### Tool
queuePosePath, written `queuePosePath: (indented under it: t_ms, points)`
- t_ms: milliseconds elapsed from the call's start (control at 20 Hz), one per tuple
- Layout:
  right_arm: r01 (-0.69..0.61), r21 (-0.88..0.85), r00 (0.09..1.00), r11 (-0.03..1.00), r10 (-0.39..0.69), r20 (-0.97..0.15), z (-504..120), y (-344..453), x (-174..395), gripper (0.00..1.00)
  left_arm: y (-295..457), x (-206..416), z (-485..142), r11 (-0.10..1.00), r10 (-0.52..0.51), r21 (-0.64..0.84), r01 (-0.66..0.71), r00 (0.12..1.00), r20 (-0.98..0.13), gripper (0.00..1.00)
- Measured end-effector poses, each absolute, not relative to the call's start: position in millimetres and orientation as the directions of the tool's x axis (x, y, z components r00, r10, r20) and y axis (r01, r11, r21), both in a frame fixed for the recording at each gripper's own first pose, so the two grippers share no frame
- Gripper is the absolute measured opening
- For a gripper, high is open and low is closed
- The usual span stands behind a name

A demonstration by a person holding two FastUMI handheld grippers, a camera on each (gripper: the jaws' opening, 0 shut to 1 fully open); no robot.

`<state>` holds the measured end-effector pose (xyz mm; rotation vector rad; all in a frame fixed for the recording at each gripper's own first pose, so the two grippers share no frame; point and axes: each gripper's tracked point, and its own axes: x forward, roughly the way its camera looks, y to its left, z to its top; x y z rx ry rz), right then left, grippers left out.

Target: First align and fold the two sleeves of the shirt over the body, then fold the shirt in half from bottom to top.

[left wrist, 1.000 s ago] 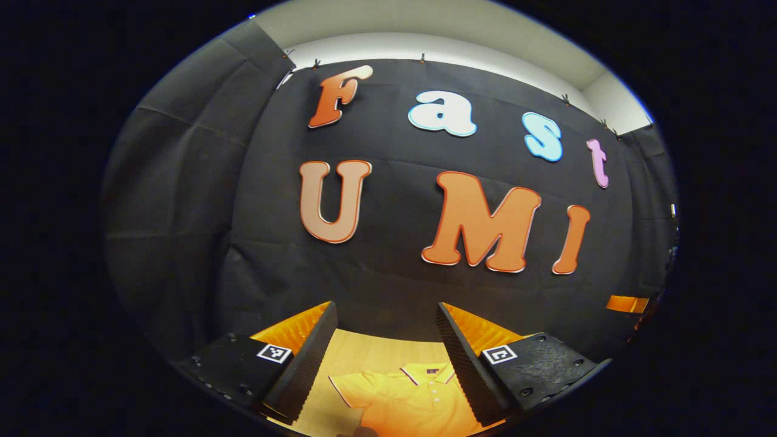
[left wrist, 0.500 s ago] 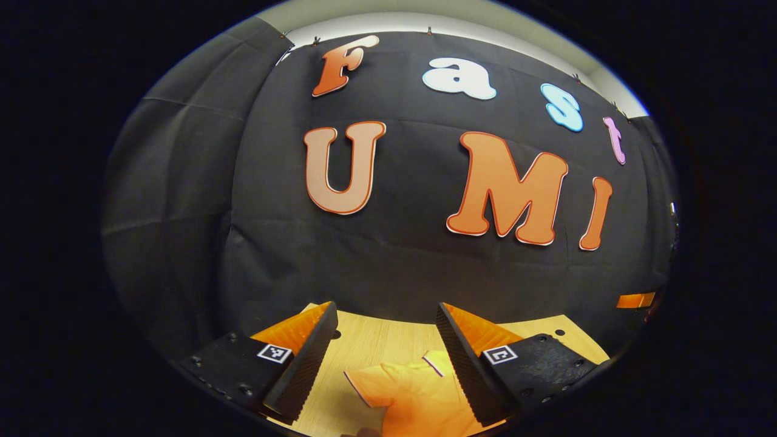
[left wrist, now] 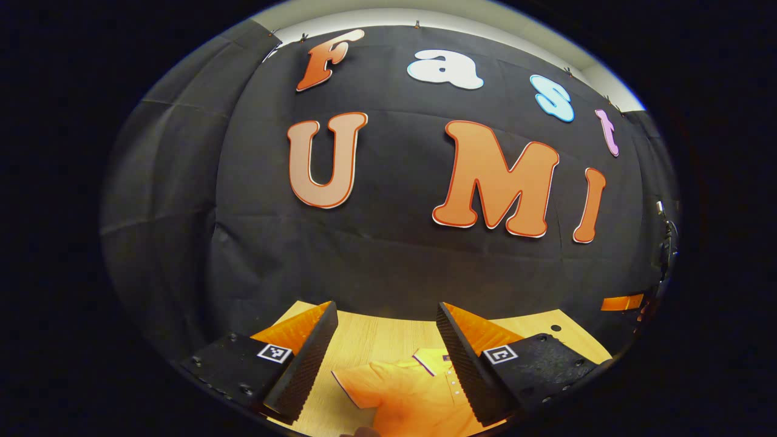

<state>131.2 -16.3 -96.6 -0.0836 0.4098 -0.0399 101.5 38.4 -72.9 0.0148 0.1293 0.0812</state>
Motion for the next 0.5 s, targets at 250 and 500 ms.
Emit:
queuePosePath:
  t_ms: [250, 500]
  points:
    - [0.045, -0.085, 0.799, 0.995, -0.087, -0.595, -149, -20, 162, 0.98, 42, 105, -85, 0.996, 0.094, 0.009, -0.094, 0.983, -0.159, 0.98]
    - [0.073, -0.099, 0.605, 0.992, -0.123, -0.787, -236, -33, 189, 0.98, 59, 111, -107, 0.992, 0.125, 0.021, -0.123, 0.97, -0.208, 0.98]
